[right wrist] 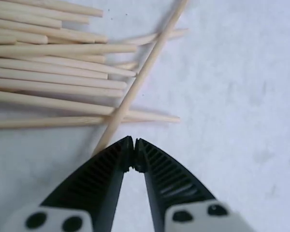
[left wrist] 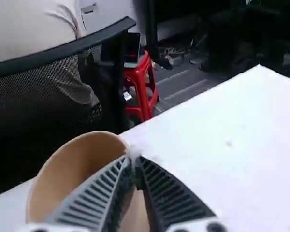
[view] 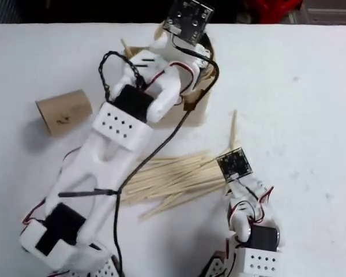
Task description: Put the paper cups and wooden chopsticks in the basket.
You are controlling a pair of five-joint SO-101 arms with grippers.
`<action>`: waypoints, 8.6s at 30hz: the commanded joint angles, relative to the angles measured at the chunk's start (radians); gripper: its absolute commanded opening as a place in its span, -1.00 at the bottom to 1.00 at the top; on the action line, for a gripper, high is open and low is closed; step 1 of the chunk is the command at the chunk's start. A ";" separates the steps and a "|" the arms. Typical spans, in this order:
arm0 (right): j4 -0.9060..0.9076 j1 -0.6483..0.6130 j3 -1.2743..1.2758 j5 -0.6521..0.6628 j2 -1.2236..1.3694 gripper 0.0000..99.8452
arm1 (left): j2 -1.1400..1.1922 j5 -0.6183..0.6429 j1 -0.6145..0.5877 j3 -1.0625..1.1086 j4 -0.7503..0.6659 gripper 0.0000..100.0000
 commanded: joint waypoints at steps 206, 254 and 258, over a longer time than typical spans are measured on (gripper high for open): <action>0.004 -0.007 0.008 0.006 -0.008 -0.96 | 0.472 -0.035 -0.114 -1.485 1.025 -0.96; 0.002 -0.007 0.008 0.006 -0.008 -0.96 | 0.433 -0.034 0.019 -1.042 1.030 -0.95; 0.002 -0.007 0.008 0.006 -0.008 -0.96 | 0.398 -0.034 0.019 -1.042 1.020 -0.95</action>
